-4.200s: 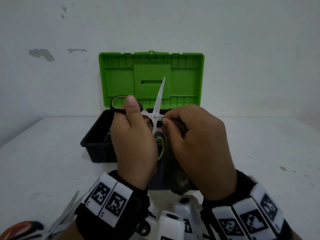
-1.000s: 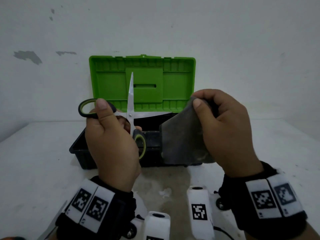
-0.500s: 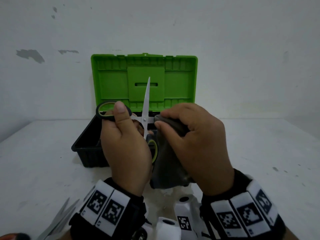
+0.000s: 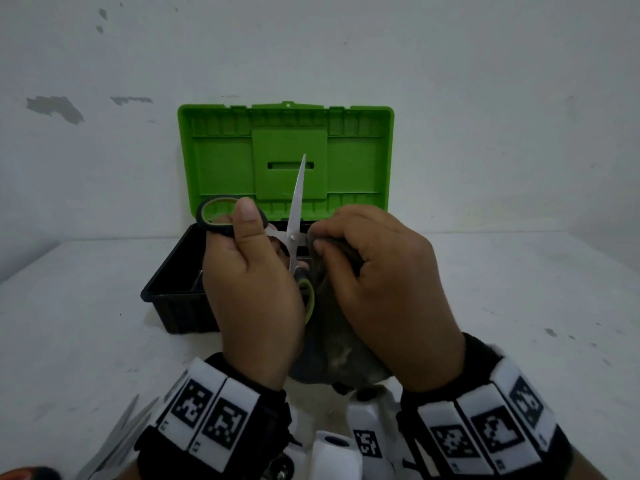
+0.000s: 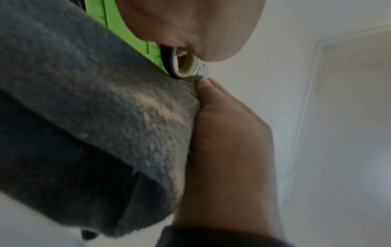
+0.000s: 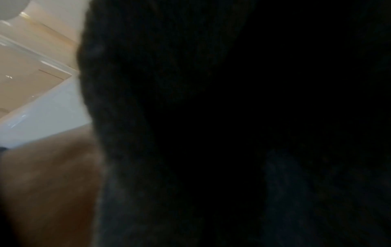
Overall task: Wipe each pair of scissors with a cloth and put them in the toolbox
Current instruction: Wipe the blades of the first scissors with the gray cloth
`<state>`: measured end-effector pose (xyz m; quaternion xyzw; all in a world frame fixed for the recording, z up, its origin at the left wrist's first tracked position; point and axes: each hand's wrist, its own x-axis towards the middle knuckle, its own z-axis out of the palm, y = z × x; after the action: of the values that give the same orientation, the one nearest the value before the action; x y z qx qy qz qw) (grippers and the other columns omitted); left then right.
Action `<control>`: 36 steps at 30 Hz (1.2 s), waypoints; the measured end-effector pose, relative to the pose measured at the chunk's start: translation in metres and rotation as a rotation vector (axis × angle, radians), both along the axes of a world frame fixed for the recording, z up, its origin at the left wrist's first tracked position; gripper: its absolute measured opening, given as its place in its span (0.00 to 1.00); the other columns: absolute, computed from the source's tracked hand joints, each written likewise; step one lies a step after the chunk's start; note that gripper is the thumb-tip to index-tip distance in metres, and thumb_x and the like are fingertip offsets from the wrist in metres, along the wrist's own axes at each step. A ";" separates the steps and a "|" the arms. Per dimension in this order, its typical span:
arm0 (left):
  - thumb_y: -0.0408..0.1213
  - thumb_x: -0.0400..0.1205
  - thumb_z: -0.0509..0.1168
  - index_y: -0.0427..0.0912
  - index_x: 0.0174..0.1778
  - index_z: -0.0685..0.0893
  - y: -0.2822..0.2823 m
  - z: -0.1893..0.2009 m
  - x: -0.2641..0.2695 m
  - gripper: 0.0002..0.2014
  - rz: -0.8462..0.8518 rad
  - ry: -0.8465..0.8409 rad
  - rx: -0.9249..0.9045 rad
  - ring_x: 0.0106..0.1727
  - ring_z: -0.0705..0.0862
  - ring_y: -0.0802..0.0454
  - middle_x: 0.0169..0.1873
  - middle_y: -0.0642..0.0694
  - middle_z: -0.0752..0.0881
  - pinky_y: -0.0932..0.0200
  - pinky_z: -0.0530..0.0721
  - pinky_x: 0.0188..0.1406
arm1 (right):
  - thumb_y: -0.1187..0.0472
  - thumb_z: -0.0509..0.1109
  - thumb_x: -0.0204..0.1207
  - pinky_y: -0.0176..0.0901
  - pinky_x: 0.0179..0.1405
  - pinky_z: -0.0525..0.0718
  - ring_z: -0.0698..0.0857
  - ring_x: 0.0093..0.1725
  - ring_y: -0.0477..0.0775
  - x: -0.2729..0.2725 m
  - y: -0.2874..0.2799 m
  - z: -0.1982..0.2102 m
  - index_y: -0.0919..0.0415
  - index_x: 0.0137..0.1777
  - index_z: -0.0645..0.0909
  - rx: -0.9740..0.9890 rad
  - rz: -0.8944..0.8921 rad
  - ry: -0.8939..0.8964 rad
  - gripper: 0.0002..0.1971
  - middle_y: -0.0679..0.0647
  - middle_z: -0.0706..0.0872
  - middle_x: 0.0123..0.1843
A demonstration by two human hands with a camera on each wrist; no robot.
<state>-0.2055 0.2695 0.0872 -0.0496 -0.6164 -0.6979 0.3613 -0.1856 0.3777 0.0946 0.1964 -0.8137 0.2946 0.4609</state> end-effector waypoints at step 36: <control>0.53 0.90 0.51 0.49 0.36 0.71 0.002 0.002 0.002 0.19 -0.011 0.034 0.028 0.19 0.65 0.58 0.18 0.54 0.68 0.58 0.66 0.22 | 0.61 0.79 0.73 0.19 0.45 0.77 0.84 0.44 0.39 0.003 0.004 0.003 0.56 0.44 0.90 -0.173 0.034 -0.091 0.02 0.45 0.89 0.41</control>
<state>-0.2038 0.2712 0.0892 -0.0599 -0.6000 -0.7076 0.3684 -0.1825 0.3812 0.0973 0.1561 -0.8020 0.3802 0.4334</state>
